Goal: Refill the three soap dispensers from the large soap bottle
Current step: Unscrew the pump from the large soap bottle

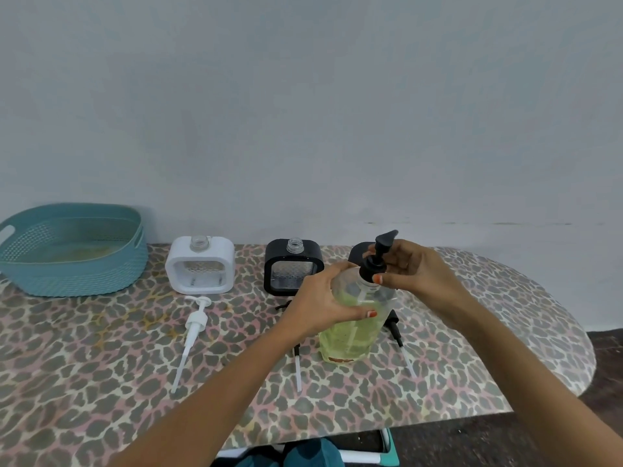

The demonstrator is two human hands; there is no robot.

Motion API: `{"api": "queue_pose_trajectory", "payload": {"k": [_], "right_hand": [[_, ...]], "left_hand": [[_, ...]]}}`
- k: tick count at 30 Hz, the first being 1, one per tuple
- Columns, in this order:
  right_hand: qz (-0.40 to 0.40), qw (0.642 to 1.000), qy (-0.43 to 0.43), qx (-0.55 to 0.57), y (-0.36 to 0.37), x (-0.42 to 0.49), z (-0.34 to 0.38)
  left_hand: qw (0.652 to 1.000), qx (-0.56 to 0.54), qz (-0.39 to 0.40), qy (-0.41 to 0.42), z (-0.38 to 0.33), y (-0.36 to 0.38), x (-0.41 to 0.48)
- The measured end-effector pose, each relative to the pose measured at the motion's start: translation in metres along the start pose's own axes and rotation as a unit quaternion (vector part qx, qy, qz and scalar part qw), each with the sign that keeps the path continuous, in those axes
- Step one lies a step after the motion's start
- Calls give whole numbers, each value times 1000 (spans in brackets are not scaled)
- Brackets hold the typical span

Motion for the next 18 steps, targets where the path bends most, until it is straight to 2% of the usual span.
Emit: {"api": "queue_pose_trajectory", "payload": {"k": [2, 5, 7, 10, 15, 17, 18], "right_hand": [[-2, 1000, 2, 2, 5, -3, -3], [-96, 988, -36, -114, 9, -2, -6], [-141, 980, -60, -124, 9, -1, -3], [-126, 988, -54, -66, 6, 1, -4], [-48, 998, -13, 38, 4, -3, -8], [-37, 999, -10, 27, 8, -4, -8], [-49, 998, -21, -14, 11, -4, -7]], "left_hand": [[1000, -2, 1, -3, 1, 1, 1], [1000, -1, -1, -5, 2, 0, 1], [1000, 1, -1, -4, 1, 0, 0], [1000, 7, -1, -3, 1, -1, 1], [1000, 10, 3, -7, 2, 2, 1], [1000, 9, 3, -11, 3, 3, 1], [1000, 6, 4, -13, 4, 3, 1]]}}
Point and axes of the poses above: each hand's wrist, its own x-axis towards the middle knuckle, its own y-axis out of the palm, z = x × y, the point moved 6 cm from there along x, towards the middle knuckle, and after that the axes turned 7 degrees about -z, right-handed, at the moved point
